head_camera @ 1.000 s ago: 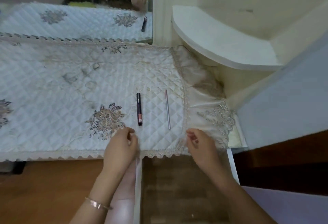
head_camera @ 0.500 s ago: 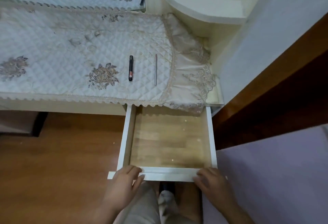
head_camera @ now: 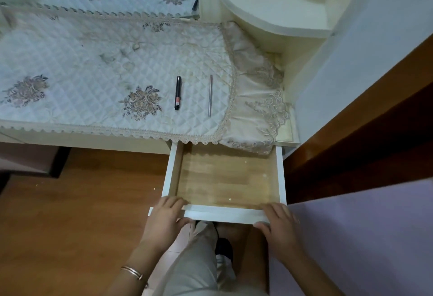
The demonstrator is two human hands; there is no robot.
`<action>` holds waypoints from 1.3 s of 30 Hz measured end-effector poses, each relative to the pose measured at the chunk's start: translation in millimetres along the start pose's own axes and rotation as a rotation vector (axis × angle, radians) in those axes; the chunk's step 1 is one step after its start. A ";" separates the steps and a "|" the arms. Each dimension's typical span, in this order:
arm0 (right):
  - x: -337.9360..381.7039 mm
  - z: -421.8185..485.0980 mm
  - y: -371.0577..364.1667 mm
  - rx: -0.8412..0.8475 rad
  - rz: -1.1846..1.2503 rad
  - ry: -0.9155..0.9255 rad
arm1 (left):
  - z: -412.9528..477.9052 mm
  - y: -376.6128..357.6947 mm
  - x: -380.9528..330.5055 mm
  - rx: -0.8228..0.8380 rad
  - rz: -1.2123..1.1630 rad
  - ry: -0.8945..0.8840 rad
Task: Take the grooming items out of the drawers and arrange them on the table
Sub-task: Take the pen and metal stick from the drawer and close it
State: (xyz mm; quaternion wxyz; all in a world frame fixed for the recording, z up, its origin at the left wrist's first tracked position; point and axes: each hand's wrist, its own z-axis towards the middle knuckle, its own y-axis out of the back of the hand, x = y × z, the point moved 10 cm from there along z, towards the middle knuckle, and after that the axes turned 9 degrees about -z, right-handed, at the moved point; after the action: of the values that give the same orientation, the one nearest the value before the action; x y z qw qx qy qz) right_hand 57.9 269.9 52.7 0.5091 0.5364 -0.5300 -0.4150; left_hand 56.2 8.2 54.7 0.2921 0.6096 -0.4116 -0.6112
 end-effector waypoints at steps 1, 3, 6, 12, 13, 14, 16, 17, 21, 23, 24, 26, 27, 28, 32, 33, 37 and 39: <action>-1.8 14.1 4.4 -0.006 0.002 -0.027 | 13.0 3.1 0.6 -0.010 0.026 -0.009; -1.7 40.9 18.2 -0.055 -0.056 -0.038 | 39.0 9.9 3.2 -0.014 0.060 0.009; -0.6 76.9 35.2 -0.105 -0.159 -0.021 | 74.9 24.9 3.2 -0.055 0.145 0.039; -3.4 140.4 48.6 -0.163 -0.256 -0.086 | 143.5 39.6 5.0 -0.143 0.185 -0.018; -2.9 148.3 49.7 -0.177 -0.267 -0.083 | 153.0 40.1 5.0 -0.144 0.183 -0.020; -2.3 154.0 50.5 -0.192 -0.267 -0.083 | 160.9 41.4 5.5 -0.152 0.178 -0.011; -1.8 160.4 51.8 -0.236 -0.245 -0.097 | 171.2 48.5 5.0 -0.213 0.175 0.015; -2.2 162.7 52.9 -0.259 -0.238 -0.111 | 173.8 52.3 4.5 -0.249 0.178 0.031; -4.9 169.7 51.3 -0.248 -0.197 -0.159 | 175.8 57.0 3.7 -0.293 0.175 0.055; -5.3 169.7 50.2 -0.239 -0.185 -0.156 | 173.4 55.8 3.4 -0.285 0.183 0.056; -5.3 169.2 50.0 -0.230 -0.178 -0.156 | 172.2 54.7 3.7 -0.276 0.184 0.058; -5.4 167.8 49.8 -0.206 -0.160 -0.152 | 169.6 49.7 4.3 -0.218 0.179 0.059; -5.0 167.2 50.8 -0.191 -0.145 -0.143 | 166.9 45.8 4.8 -0.172 0.181 0.057; -3.9 165.9 50.8 -0.164 -0.125 -0.125 | 162.5 42.4 5.0 -0.126 0.183 0.053; 1.7 144.4 45.9 -0.027 -0.046 -0.043 | 128.3 42.6 6.5 -0.011 0.160 0.096; 1.8 133.2 47.6 -0.035 -0.020 -0.040 | 113.8 43.1 9.3 0.003 0.135 0.140; -1.1 68.4 18.9 0.089 0.135 -0.044 | 14.7 22.6 42.5 0.069 -0.126 0.531; -3.7 23.2 -32.2 0.351 0.234 -0.048 | -56.4 -6.3 57.2 0.126 -0.319 0.727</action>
State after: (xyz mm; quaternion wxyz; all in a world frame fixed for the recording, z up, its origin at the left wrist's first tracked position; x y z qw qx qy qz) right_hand 39.4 268.5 17.5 0.4399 0.5416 -0.6646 -0.2671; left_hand 107.8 -46.1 25.1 0.2821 0.8592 -0.2183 -0.3669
